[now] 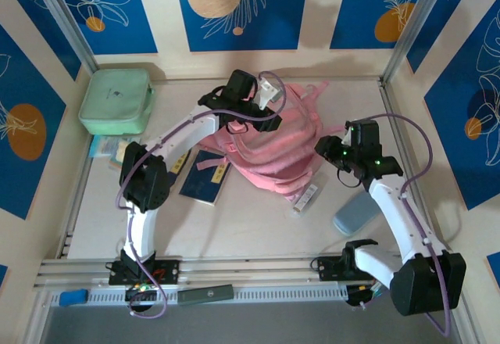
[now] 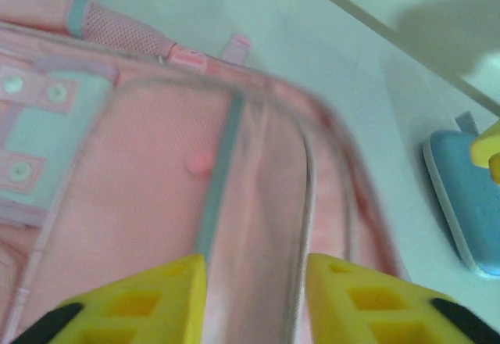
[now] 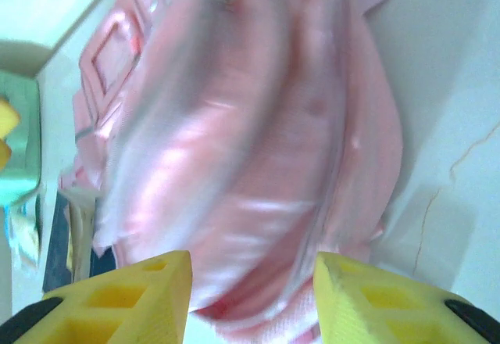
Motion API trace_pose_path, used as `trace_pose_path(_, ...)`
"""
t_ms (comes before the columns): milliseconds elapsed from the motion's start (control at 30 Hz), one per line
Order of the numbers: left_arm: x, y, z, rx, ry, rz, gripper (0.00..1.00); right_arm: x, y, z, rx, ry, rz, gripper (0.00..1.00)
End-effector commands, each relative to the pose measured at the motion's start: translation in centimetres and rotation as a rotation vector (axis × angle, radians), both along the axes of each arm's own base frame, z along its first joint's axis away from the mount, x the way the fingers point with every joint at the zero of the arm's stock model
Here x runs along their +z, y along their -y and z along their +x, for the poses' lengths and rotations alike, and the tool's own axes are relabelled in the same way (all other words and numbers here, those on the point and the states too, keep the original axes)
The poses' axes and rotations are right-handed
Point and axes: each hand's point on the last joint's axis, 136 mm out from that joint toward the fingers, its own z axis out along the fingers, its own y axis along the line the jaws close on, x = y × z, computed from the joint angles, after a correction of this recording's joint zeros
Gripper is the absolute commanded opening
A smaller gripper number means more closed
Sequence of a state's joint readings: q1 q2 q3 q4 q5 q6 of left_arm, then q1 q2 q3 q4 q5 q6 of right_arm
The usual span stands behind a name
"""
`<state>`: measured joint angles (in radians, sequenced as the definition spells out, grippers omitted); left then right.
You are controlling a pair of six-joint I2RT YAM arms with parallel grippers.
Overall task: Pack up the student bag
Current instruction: Close the student bag at the center of the table, then rotate the book at the center of the table.
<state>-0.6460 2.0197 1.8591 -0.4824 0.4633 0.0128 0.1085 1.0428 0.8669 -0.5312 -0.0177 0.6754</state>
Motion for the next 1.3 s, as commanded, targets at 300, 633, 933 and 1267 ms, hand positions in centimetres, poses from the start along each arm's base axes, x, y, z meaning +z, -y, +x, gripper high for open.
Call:
trace_pose_path(300,0.1,-10.2,-7.4,0.331,-0.137,-0.072,0.62,-0.6,-9.4,-5.1,0.362,-0.217,0.013,0.46)
trace_pose_path(633,-8.9,-23.9,-10.9,0.821,-0.290,0.201,0.69,-6.3,-18.2,-7.8,0.478,-0.386,-0.089,0.49)
trace_pose_path(933,-13.7,-25.5,-10.6,0.887,-0.458,0.137,0.72,-9.6,-24.7,-6.7,0.507,-0.410,-0.159,0.51)
trace_pose_path(1267,-17.9,-27.4,-8.8,0.965,-0.507,0.220,0.73,-12.4,-27.5,-5.7,0.508,-0.483,-0.103,0.51)
